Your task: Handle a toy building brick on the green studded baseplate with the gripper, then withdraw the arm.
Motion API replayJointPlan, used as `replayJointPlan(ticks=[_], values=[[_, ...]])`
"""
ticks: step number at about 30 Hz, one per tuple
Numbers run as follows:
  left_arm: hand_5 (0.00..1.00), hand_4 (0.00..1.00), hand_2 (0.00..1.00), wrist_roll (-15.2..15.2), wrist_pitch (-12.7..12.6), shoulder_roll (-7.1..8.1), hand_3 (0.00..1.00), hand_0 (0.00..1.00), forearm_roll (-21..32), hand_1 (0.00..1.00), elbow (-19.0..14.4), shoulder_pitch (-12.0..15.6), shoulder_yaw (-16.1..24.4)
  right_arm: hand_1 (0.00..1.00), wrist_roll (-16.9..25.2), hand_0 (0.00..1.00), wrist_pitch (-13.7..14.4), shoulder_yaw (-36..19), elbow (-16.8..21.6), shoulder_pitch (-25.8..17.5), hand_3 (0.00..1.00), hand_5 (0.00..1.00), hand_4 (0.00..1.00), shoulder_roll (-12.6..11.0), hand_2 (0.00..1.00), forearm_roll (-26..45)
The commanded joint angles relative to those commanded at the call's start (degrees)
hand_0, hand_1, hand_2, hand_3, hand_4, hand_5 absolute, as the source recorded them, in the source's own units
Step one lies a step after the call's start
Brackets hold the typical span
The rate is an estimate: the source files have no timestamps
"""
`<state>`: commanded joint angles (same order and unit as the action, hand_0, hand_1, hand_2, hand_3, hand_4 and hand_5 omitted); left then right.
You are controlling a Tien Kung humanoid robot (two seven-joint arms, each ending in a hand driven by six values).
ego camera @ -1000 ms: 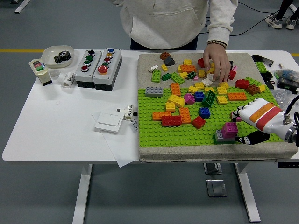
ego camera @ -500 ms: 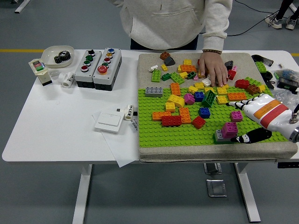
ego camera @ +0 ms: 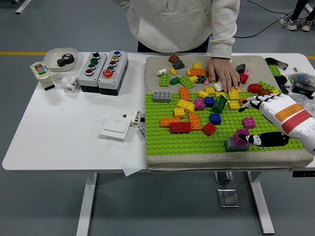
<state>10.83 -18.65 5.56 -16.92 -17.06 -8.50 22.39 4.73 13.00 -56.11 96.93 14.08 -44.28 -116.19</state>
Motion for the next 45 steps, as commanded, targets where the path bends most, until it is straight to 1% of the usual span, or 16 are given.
replayJointPlan(ticks=[5,6,8,13,29,45], values=[[0.61,0.562,0.657,0.03,-0.03,-0.03,0.549,0.595,0.03,0.69,0.0,-0.08,0.0,0.662,0.45,0.646,-1.68,0.79,0.97,-0.85,0.574,0.509,0.743,-0.33,0.722,-1.07],[0.611,0.562,0.657,-0.01,-0.05,-0.04,0.549,0.595,0.13,0.69,0.0,-0.09,-0.03,0.666,0.65,0.657,-1.97,1.02,1.24,-1.02,0.581,0.493,0.716,-0.38,0.721,-1.14],[0.611,0.562,0.657,-0.06,-0.05,-0.03,0.549,0.595,0.25,0.69,0.01,-0.12,-0.1,0.666,1.16,0.657,-2.47,1.54,1.57,-1.17,0.581,0.493,0.716,-0.39,0.721,-1.46],[0.613,0.564,0.657,-0.08,-0.04,-0.03,0.549,0.595,0.3,0.689,0.02,-0.18,-0.12,0.659,1.79,0.646,-3.28,2.87,1.38,-0.75,0.585,0.487,0.72,-0.15,0.712,-1.92],[0.613,0.563,0.656,-0.23,0.0,0.08,0.549,0.596,0.7,0.688,-0.02,-0.37,-0.39,0.655,1.8,0.645,-4.24,4.32,-1.87,0.78,0.577,0.487,0.735,0.44,0.701,-2.63],[0.614,0.564,0.657,-0.19,0.0,0.06,0.55,0.596,0.78,0.687,-0.02,-0.4,-0.42,0.637,2.09,0.626,-4.64,4.57,-2.17,-0.18,0.567,0.487,0.744,0.38,0.681,-3.13]])
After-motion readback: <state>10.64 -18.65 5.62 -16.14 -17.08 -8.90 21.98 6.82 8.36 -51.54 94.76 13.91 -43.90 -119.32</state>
